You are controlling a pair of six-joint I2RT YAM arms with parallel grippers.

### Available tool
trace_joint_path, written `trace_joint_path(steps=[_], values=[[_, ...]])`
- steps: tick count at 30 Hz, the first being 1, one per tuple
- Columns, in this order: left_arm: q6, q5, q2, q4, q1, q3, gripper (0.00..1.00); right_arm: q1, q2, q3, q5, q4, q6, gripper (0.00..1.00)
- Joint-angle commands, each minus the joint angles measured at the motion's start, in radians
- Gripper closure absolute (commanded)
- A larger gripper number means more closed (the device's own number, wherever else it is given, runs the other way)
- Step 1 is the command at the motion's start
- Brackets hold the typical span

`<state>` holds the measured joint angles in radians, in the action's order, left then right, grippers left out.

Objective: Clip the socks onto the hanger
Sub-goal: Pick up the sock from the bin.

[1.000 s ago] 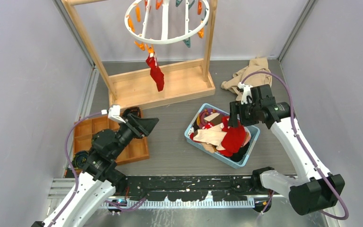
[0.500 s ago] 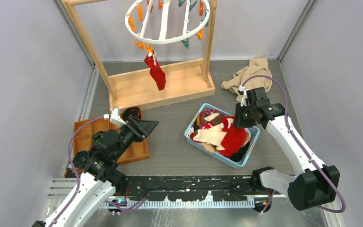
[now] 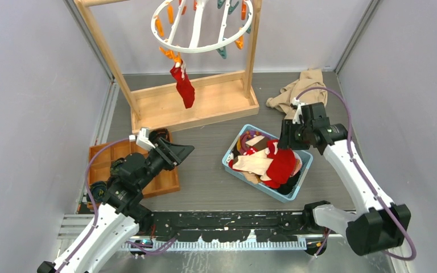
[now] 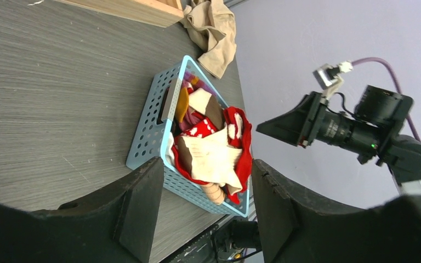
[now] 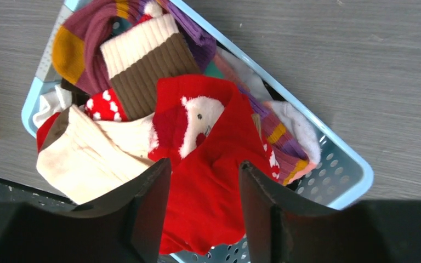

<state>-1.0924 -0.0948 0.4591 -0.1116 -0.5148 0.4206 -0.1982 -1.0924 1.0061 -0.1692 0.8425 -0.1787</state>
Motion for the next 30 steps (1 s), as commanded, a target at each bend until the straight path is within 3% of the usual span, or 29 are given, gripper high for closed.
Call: trace_joint_path(steps=[1, 5, 9, 13, 15, 20, 25, 30], values=[[0.016, -0.017, -0.005, 0.049, 0.006, 0.042, 0.39, 0.005, -0.093, 0.037, 0.022, -0.033, -0.038, 0.43], [0.018, -0.002, -0.022, 0.046, 0.006, 0.033, 0.38, 0.003, -0.169, 0.065, 0.079, -0.002, -0.028, 0.50], [0.019, 0.022, -0.036, 0.050, 0.006, 0.025, 0.37, 0.005, -0.176, 0.089, 0.076, 0.022, -0.005, 0.75], [0.035, 0.025, -0.029, 0.066, 0.006, 0.025, 0.37, 0.005, -0.098, 0.111, 0.071, 0.009, 0.029, 0.94], [0.036, 0.014, -0.022, 0.086, 0.006, 0.021, 0.37, 0.006, -0.059, 0.130, 0.067, 0.006, 0.054, 0.98], [0.025, -0.046, 0.012, 0.210, 0.006, -0.003, 0.37, 0.007, 0.051, 0.167, 0.005, -0.004, 0.152, 0.99], [-0.011, -0.134, 0.092, 0.412, 0.004, -0.034, 0.37, 0.007, 0.147, 0.180, -0.220, -0.044, 0.306, 0.99], [-0.031, -0.205, 0.159, 0.526, -0.002, -0.024, 0.36, 0.006, 0.129, 0.238, -0.396, -0.099, 0.287, 1.00]])
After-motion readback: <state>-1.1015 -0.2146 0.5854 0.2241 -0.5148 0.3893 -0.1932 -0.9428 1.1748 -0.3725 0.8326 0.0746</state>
